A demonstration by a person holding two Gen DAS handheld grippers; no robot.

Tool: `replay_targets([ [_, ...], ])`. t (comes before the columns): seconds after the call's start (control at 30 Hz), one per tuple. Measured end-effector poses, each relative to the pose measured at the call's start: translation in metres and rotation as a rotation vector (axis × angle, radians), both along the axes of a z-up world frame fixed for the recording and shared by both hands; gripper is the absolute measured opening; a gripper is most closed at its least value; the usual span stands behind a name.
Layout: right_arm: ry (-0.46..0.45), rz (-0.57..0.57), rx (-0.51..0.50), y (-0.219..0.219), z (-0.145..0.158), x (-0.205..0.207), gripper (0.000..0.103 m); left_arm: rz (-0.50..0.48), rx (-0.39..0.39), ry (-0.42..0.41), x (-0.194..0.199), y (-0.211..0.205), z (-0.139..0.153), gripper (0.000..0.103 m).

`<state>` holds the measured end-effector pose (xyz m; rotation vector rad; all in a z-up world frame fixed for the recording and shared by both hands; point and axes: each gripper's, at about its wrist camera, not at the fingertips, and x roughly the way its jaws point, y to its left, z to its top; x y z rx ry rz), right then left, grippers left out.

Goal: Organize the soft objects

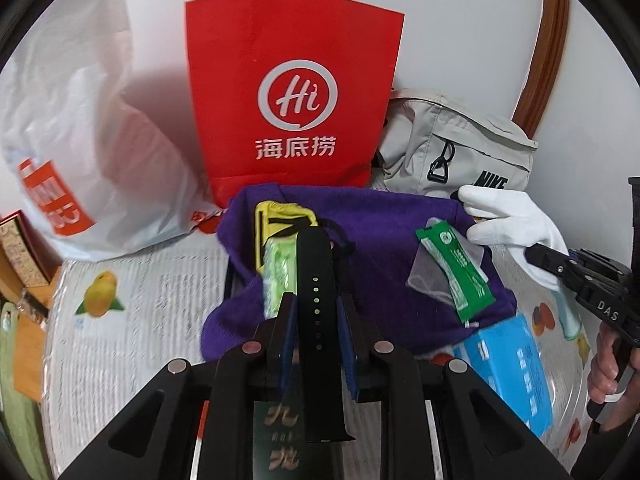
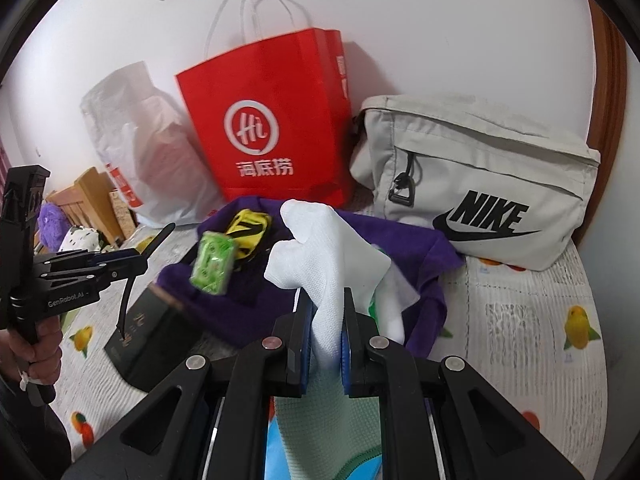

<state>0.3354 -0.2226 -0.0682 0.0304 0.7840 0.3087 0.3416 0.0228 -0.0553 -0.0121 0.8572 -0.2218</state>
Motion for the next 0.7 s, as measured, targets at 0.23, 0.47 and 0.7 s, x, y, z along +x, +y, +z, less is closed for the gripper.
replay_targets([
  [0.23,0.018,-0.032,-0.031,-0.008,-0.017,0.031,0.012,-0.008,-0.013,0.025,0.036,-0.011,-0.011,0.02],
  [0.47,0.047,-0.037,-0.044,-0.012,-0.037,0.049,0.012,-0.013,-0.022,0.054,0.066,-0.023,-0.021,0.02],
  [0.7,0.105,-0.033,-0.044,-0.011,-0.057,0.059,0.013,-0.007,-0.012,0.096,0.091,-0.036,-0.041,0.02],
])
